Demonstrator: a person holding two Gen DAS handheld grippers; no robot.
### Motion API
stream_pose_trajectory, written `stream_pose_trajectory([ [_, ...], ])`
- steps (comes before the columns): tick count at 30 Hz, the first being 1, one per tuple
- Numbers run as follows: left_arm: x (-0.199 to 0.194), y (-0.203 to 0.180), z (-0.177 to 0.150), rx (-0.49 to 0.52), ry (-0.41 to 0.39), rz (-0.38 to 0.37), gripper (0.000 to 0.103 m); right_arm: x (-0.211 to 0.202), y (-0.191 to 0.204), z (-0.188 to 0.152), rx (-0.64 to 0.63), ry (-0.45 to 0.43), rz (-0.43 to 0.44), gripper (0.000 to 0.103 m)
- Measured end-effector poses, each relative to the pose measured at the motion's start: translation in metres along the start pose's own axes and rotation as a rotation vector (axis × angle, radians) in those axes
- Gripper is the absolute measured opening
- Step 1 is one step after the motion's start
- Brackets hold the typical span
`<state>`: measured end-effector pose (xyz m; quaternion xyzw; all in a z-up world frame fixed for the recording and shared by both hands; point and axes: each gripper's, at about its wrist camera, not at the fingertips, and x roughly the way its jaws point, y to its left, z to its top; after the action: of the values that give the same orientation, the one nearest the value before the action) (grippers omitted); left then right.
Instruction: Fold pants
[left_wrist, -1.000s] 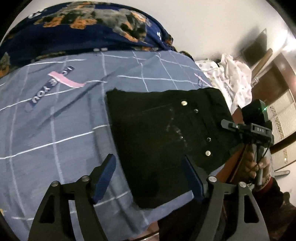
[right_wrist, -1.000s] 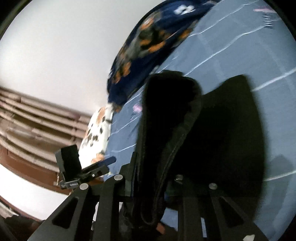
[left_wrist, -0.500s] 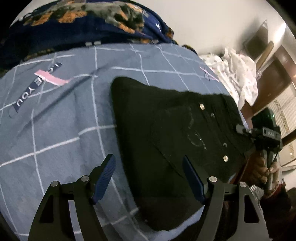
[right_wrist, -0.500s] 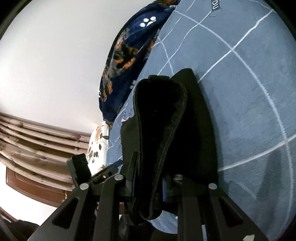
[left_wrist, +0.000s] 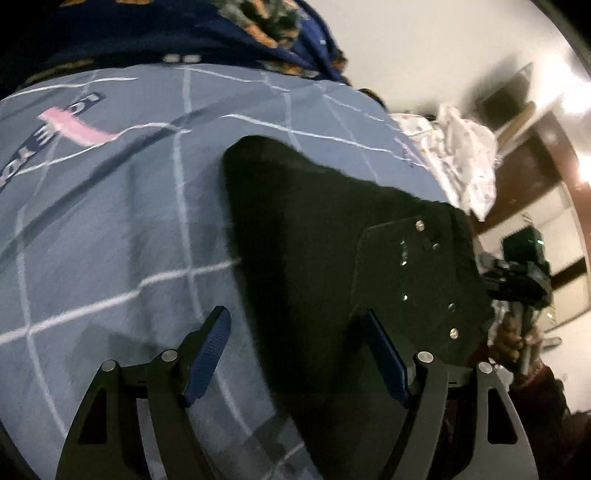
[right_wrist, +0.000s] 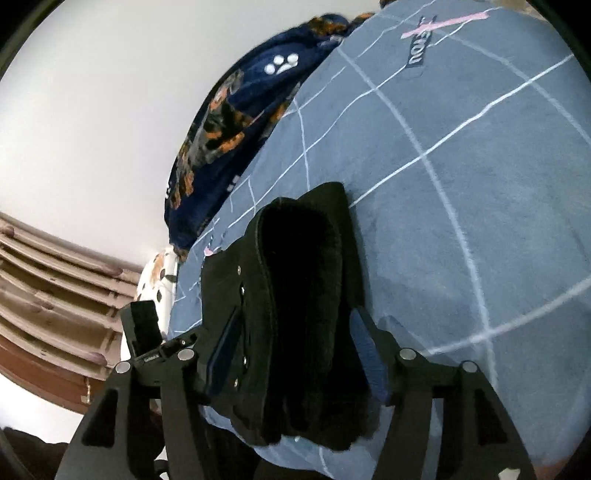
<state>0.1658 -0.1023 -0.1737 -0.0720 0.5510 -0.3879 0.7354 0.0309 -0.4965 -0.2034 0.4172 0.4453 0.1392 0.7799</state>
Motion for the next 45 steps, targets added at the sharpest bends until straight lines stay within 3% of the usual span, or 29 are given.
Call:
stream_pose_trajectory([
  [5,0.017,0.001,0.017,-0.013,0.003,-0.140,0.076,0.023,0.002,0.004,-0.046,0.059,-0.038,0.061],
  [6,0.020,0.000,0.020,-0.021,0.004,-0.151,0.076,0.024,0.004,0.004,-0.060,0.064,-0.041,0.060],
  [7,0.022,0.000,0.022,-0.035,0.002,-0.161,0.075,0.024,0.005,0.003,-0.070,0.067,-0.048,0.051],
  [8,0.023,-0.001,0.023,-0.045,-0.006,-0.148,0.064,0.026,0.004,0.001,-0.073,0.075,-0.056,0.044],
  [9,0.023,-0.001,0.024,-0.045,-0.008,-0.126,0.044,0.027,0.002,0.000,-0.060,0.081,-0.050,0.036],
  [12,0.017,0.004,0.021,-0.092,-0.032,-0.128,0.028,0.024,-0.004,-0.005,-0.005,0.065,0.010,0.029],
  [15,0.006,-0.001,0.017,-0.088,-0.051,-0.114,0.020,0.024,0.003,-0.010,0.026,0.046,0.075,0.027],
  [20,-0.033,0.003,0.011,-0.081,-0.086,-0.092,0.016,0.043,0.018,-0.013,0.097,0.031,0.201,0.027],
  [24,-0.086,0.024,-0.001,-0.125,-0.161,-0.029,0.015,0.074,0.040,-0.018,0.095,0.070,0.295,0.021],
  [26,-0.103,0.040,-0.011,-0.138,-0.201,0.056,0.016,0.088,0.059,-0.017,0.052,0.089,0.325,0.015],
  [28,-0.103,0.062,-0.026,-0.173,-0.184,0.110,0.021,0.102,0.072,-0.015,-0.008,0.109,0.283,0.015],
  [31,-0.094,0.077,-0.042,-0.200,-0.156,0.239,0.038,0.115,0.077,-0.016,-0.046,0.138,0.187,0.015],
  [33,-0.105,0.084,-0.050,-0.255,-0.208,0.237,0.051,0.098,0.078,-0.017,-0.048,0.100,0.159,0.016],
  [35,-0.119,0.087,-0.055,-0.286,-0.271,0.237,0.054,0.069,0.080,-0.018,-0.060,0.049,0.139,0.016],
  [38,-0.143,0.093,-0.063,-0.346,-0.342,0.204,0.059,0.037,0.086,-0.025,-0.058,0.026,0.190,0.018],
  [42,-0.154,0.089,-0.073,-0.367,-0.359,0.148,0.064,0.030,0.100,-0.061,-0.076,0.102,0.206,0.039],
  [45,-0.155,0.077,-0.080,-0.324,-0.351,0.180,0.066,0.048,0.100,-0.080,-0.083,0.152,0.150,0.039],
])
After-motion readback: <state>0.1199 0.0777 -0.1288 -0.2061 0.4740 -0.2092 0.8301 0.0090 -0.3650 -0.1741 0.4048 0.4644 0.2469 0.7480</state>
